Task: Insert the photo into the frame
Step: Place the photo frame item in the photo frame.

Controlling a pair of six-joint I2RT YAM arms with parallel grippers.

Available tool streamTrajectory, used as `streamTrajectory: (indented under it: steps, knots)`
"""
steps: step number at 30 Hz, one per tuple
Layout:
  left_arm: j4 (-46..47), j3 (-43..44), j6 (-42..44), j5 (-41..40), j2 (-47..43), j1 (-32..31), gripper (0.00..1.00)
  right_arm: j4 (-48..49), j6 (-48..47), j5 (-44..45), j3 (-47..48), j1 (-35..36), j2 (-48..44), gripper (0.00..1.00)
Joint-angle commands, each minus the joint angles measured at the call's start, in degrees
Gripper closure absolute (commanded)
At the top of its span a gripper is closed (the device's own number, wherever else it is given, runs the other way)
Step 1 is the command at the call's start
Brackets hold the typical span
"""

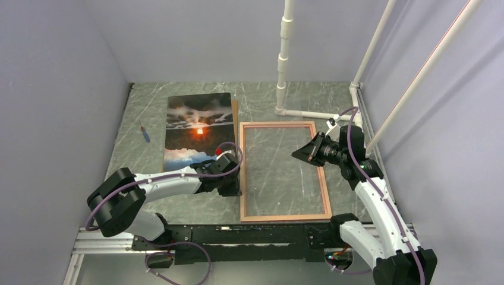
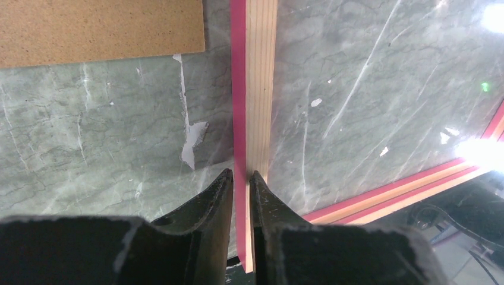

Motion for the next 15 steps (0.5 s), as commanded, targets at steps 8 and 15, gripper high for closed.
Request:
streamTrajectory:
  steps: [8, 15]
  knots:
    - [-4.91, -1.58, 2.38, -6.15, 4.07, -0.23, 0.8, 0.55, -2.39, -2.57, -0.14, 0.25, 1.31, 1.0]
    - [-4.84, -1.49, 2.47, -6.04, 4.39, -0.34, 0.8, 1.5, -2.46, -2.95, -1.72, 0.21, 1.06, 1.0]
